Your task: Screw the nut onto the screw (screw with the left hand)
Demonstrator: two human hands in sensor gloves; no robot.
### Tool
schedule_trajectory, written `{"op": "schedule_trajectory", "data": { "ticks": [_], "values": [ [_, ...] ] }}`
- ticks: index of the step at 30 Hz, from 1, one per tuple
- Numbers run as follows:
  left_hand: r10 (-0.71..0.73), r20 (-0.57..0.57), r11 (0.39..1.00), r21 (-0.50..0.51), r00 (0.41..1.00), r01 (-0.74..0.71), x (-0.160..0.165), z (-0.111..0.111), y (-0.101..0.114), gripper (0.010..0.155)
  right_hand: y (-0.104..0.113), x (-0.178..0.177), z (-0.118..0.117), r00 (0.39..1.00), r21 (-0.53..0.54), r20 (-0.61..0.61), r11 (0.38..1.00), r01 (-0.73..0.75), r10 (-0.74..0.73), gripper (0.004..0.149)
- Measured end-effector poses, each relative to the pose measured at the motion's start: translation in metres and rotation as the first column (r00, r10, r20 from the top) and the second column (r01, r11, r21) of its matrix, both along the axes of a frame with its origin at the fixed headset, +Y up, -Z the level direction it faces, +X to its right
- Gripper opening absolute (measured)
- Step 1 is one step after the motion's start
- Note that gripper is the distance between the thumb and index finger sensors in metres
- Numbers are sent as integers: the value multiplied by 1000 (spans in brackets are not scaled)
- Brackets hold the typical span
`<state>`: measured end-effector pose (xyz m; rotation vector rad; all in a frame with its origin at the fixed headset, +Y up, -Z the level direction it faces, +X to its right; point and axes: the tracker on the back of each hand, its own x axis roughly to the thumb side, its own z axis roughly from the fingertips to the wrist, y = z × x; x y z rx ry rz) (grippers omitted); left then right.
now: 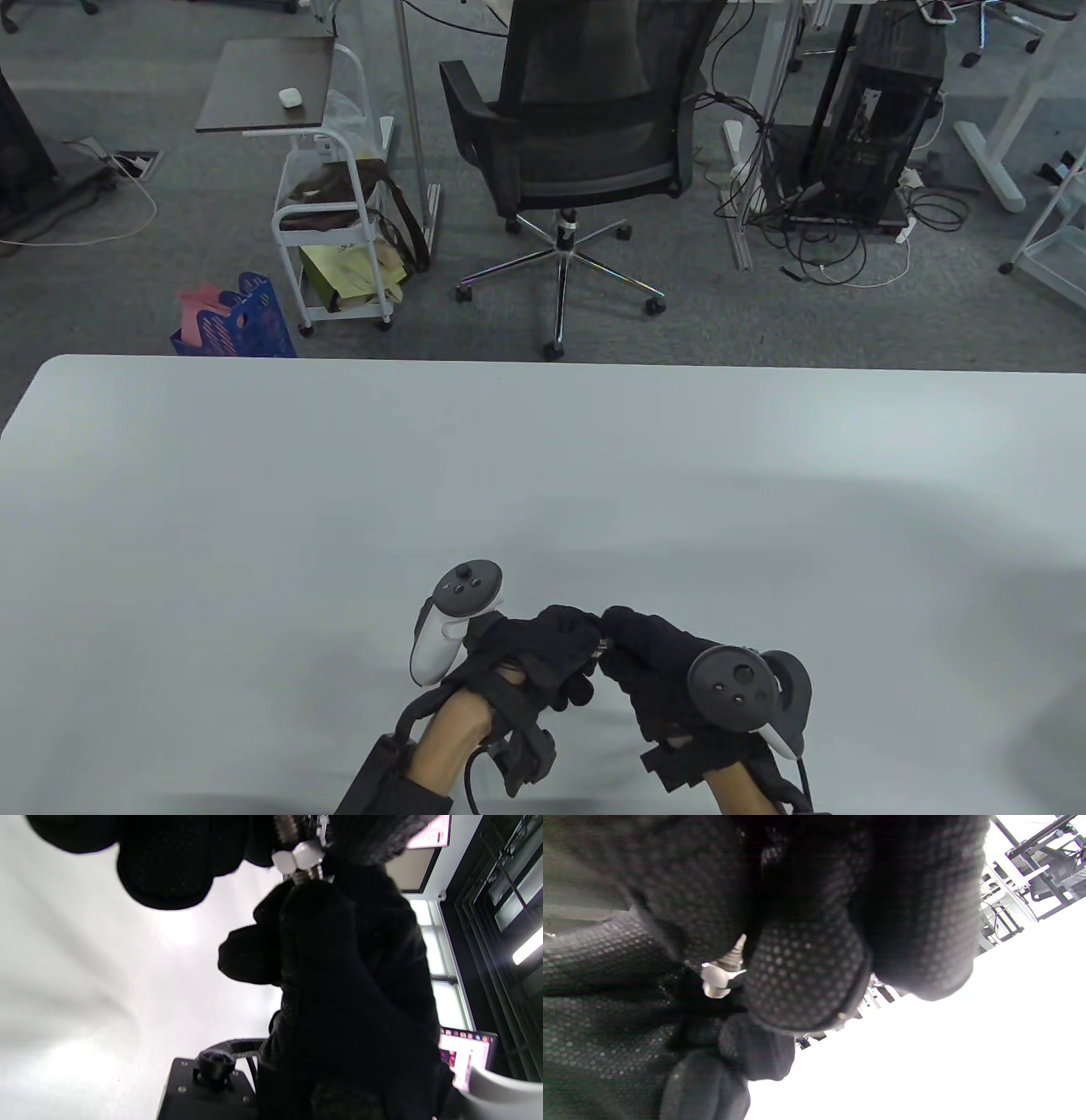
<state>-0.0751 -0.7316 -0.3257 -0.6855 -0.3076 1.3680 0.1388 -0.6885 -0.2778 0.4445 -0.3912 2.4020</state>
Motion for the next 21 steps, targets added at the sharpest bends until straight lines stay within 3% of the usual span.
{"op": "schedule_trajectory", "data": {
  "ticks": [5, 10, 17, 21],
  "values": [
    [2, 36, 1000, 9, 999, -3, 1, -1, 3, 55, 0, -1, 0, 1000, 1, -4, 1000, -3, 3, 49],
    [29, 20, 1000, -1, 999, -29, 1, 0, 0, 66, 0, 0, 0, 1000, -1, -3, 1000, 3, -3, 48],
    [4, 28, 1000, 21, 1000, -4, 2, 0, 3, 56, 1, -1, 1, 1000, 10, 0, 1000, 0, 0, 48],
    [29, 42, 1000, -10, 999, -28, 2, 0, -1, 63, 0, 0, 0, 1000, 8, 1, 1000, -3, 3, 48]
  ]
}}
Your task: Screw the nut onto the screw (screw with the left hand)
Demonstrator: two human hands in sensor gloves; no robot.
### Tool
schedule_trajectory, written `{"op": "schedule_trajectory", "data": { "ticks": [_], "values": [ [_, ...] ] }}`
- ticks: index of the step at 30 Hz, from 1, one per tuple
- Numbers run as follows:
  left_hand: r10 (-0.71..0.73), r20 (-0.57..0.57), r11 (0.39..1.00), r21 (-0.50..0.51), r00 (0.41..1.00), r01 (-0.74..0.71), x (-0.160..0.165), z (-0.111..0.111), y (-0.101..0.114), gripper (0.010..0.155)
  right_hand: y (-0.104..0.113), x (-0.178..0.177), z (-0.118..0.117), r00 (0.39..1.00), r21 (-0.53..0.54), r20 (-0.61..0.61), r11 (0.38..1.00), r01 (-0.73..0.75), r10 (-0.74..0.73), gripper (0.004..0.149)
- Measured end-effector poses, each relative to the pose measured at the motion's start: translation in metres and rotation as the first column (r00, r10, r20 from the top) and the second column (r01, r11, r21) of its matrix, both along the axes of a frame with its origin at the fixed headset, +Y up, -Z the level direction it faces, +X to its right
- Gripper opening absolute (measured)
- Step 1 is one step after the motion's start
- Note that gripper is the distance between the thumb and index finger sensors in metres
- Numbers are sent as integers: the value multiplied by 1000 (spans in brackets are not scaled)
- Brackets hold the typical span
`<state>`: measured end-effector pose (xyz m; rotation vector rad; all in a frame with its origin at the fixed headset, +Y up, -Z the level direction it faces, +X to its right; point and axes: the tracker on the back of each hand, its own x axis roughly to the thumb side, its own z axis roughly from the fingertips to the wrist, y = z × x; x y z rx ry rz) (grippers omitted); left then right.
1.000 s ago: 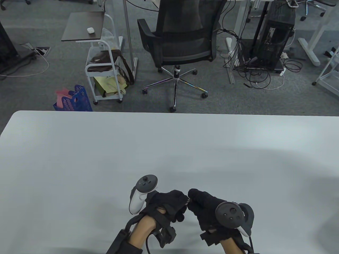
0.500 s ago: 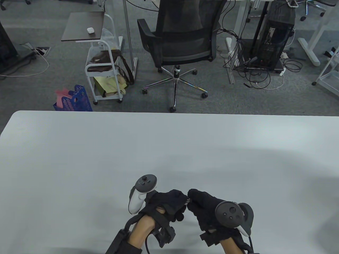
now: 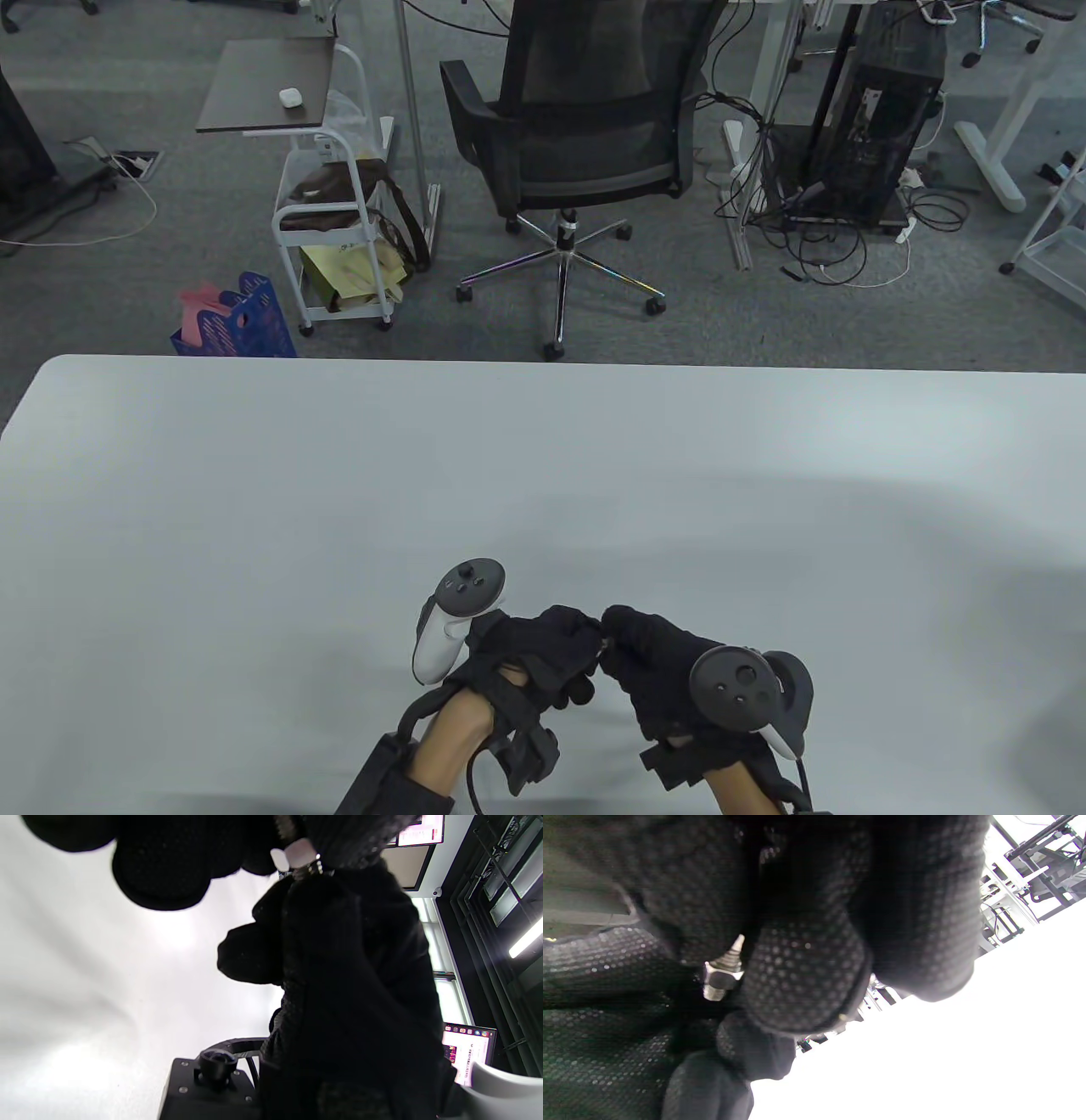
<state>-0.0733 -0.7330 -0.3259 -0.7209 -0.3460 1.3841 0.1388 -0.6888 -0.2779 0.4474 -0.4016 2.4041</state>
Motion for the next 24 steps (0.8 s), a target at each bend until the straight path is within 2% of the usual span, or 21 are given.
{"op": "schedule_trajectory", "data": {
  "ticks": [2, 5, 8, 11, 12, 15, 20, 22, 24],
  "values": [
    [-11, -20, 1000, -10, 1000, 11, 1, 0, -3, 66, -1, 1, 0, 1000, -1, 2, 1000, -1, 1, 48],
    [-22, -38, 1000, 12, 999, 23, 1, 0, -1, 58, -1, 1, 0, 1000, 1, 4, 1000, 2, -2, 48],
    [-10, 10, 1000, 8, 1000, 10, 2, 0, 2, 57, 0, 0, 1, 1000, 7, 4, 1000, 1, -1, 49],
    [12, 5, 1000, -12, 1000, -12, 1, 0, -2, 65, -2, 1, 0, 1000, 3, 7, 1000, -2, 2, 48],
    [7, -28, 1000, -17, 1000, -8, 0, 0, -3, 68, -3, 2, -1, 1000, 1, 7, 1000, -6, 6, 48],
    [-32, -68, 999, 2, 997, 32, -1, -2, -4, 59, -3, 1, -1, 1000, 0, 7, 1000, -9, 9, 48],
    [-6, -1, 1000, 1, 1000, 6, -2, -2, -1, 55, -3, 0, 0, 1000, 3, -2, 1000, 4, -4, 48],
    [6, -7, 1000, -4, 1000, -6, -2, -3, -2, 57, -3, 1, -1, 1000, 1, -2, 1000, 11, -11, 48],
    [-7, -42, 1000, -13, 999, 6, -3, -2, -5, 67, -3, 1, -1, 1000, 4, 0, 1000, 5, -5, 48]
  ]
}}
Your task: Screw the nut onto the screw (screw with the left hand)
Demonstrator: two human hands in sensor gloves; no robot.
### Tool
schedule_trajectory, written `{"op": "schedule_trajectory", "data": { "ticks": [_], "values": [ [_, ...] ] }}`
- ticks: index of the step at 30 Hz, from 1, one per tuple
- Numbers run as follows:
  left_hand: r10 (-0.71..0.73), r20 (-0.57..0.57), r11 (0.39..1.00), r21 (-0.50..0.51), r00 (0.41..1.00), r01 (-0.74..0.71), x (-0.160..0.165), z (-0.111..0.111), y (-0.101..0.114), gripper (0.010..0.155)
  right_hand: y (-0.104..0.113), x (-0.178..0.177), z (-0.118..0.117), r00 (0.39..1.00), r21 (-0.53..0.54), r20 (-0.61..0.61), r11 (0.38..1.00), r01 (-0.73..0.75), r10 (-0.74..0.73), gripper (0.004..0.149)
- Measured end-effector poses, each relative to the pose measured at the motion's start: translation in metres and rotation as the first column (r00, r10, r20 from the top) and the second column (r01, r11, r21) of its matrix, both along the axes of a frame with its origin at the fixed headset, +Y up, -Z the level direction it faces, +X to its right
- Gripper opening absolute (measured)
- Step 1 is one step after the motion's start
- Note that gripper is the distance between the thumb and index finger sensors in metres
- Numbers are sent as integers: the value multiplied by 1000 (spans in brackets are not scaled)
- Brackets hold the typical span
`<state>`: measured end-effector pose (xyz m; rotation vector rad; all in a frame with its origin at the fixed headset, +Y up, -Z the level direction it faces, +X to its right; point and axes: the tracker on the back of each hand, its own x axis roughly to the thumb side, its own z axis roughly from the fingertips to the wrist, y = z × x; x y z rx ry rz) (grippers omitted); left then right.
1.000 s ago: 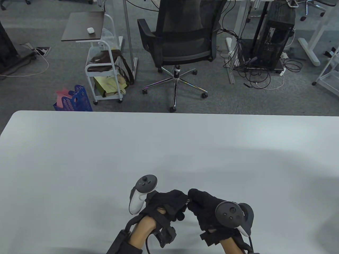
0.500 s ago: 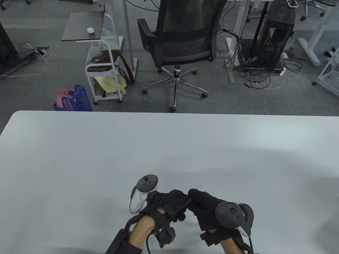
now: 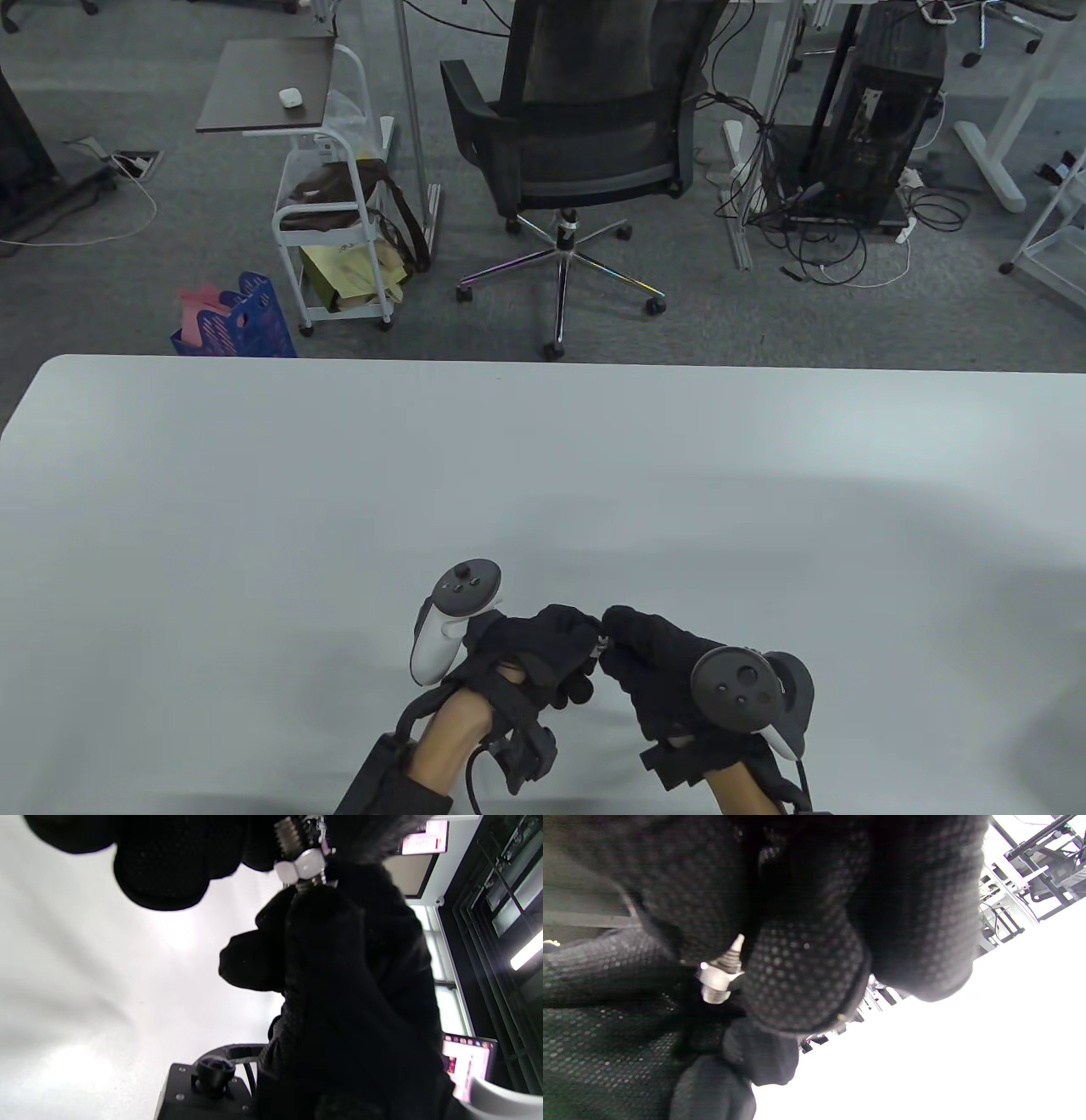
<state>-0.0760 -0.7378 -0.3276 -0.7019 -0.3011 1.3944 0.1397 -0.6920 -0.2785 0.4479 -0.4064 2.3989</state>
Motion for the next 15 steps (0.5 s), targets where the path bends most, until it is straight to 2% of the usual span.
{"op": "schedule_trajectory", "data": {
  "ticks": [6, 10, 12, 15],
  "values": [
    [-18, 18, 999, 34, 1000, 18, 3, 0, 4, 55, 1, -1, 1, 1000, 5, 0, 1000, -4, 4, 48],
    [5, 59, 1000, -1, 998, -5, 3, 0, 2, 57, 1, -1, 0, 1000, 0, -3, 1000, -10, 10, 48],
    [9, 32, 1000, -4, 999, -9, 2, 1, 0, 66, 1, 0, 0, 1000, 1, -2, 1000, -11, 11, 48],
    [-36, -8, 999, 31, 999, 36, 2, 0, 2, 60, 1, -1, 0, 1000, 3, 2, 1000, -9, 9, 48]
  ]
}}
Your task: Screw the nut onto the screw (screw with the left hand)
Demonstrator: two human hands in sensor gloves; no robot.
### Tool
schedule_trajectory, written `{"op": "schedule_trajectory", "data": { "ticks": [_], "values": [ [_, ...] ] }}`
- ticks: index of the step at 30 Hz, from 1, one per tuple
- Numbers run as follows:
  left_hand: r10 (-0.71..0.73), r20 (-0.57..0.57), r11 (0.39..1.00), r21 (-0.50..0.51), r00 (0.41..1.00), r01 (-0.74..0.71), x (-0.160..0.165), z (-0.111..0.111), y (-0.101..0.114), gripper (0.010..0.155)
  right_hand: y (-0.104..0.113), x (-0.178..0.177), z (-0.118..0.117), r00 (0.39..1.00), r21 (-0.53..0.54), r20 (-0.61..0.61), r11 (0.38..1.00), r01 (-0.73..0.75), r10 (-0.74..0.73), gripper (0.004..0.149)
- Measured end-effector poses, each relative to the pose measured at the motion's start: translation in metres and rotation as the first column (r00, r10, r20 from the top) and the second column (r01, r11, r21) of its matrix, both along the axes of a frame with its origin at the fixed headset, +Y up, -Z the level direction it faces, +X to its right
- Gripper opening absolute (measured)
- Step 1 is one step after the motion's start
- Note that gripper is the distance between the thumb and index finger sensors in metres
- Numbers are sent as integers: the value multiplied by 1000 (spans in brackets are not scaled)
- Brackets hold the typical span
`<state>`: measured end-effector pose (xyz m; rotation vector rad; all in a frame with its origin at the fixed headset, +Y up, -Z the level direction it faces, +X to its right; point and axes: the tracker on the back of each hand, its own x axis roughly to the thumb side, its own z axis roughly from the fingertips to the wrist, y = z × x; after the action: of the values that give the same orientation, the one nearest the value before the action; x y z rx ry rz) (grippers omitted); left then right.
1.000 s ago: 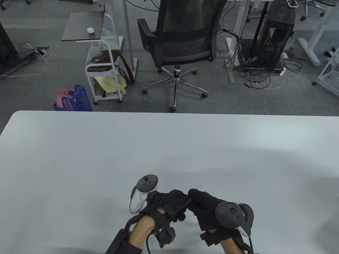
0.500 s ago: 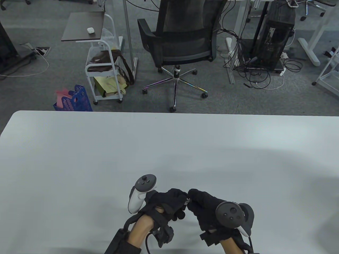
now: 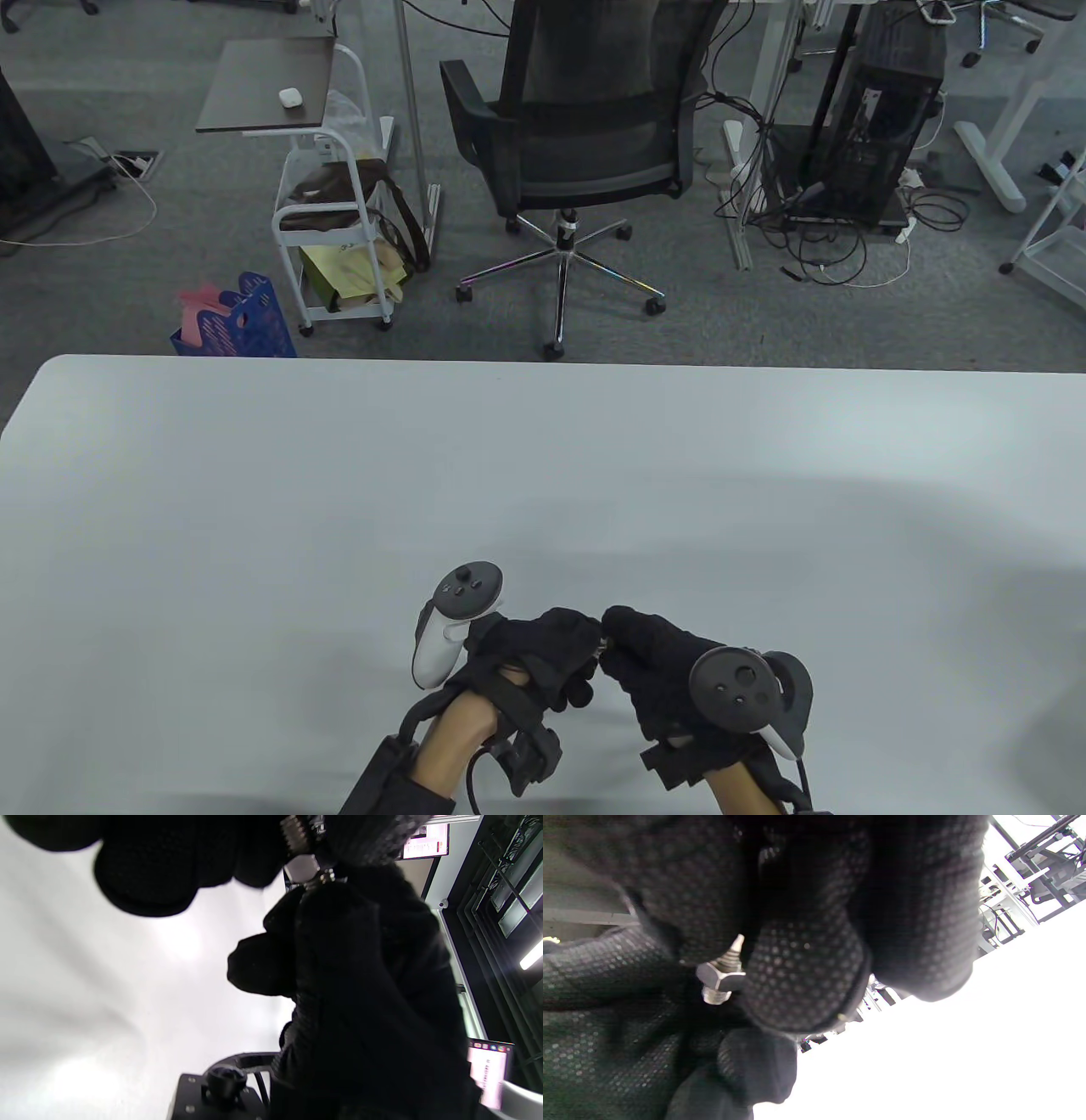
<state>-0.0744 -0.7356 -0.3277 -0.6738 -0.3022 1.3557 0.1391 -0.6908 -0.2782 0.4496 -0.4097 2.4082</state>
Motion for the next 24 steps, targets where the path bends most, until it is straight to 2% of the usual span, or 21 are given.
{"op": "schedule_trajectory", "data": {
  "ticks": [6, 10, 14, 18, 20, 22, 24],
  "values": [
    [17, 40, 1000, -2, 999, -16, 1, 0, 2, 56, 0, -1, 1, 1000, -1, -5, 1000, 3, -3, 48],
    [4, -7, 1000, -8, 1000, -4, -1, 1, -1, 65, 0, 1, 0, 1000, 2, 3, 1000, 8, -8, 48],
    [1, -3, 1000, -1, 1000, -1, -1, 0, -1, 57, 0, 1, 0, 1000, 3, 4, 1000, 1, -1, 48],
    [27, 57, 1000, -14, 998, -26, 0, 0, 2, 55, 0, 0, 0, 1000, 2, -2, 1000, 13, -13, 48],
    [37, 62, 999, -24, 997, -35, 0, 0, 0, 56, 0, 0, 0, 1000, 2, -1, 1000, 15, -15, 48],
    [35, 38, 999, -30, 999, -33, 0, 1, -2, 65, 0, 1, 0, 1000, 4, 1, 1000, 13, -13, 48],
    [8, 16, 1000, -5, 1000, -8, 0, 0, -1, 62, 0, 1, 0, 1000, 2, 2, 1000, 17, -17, 48]
  ]
}}
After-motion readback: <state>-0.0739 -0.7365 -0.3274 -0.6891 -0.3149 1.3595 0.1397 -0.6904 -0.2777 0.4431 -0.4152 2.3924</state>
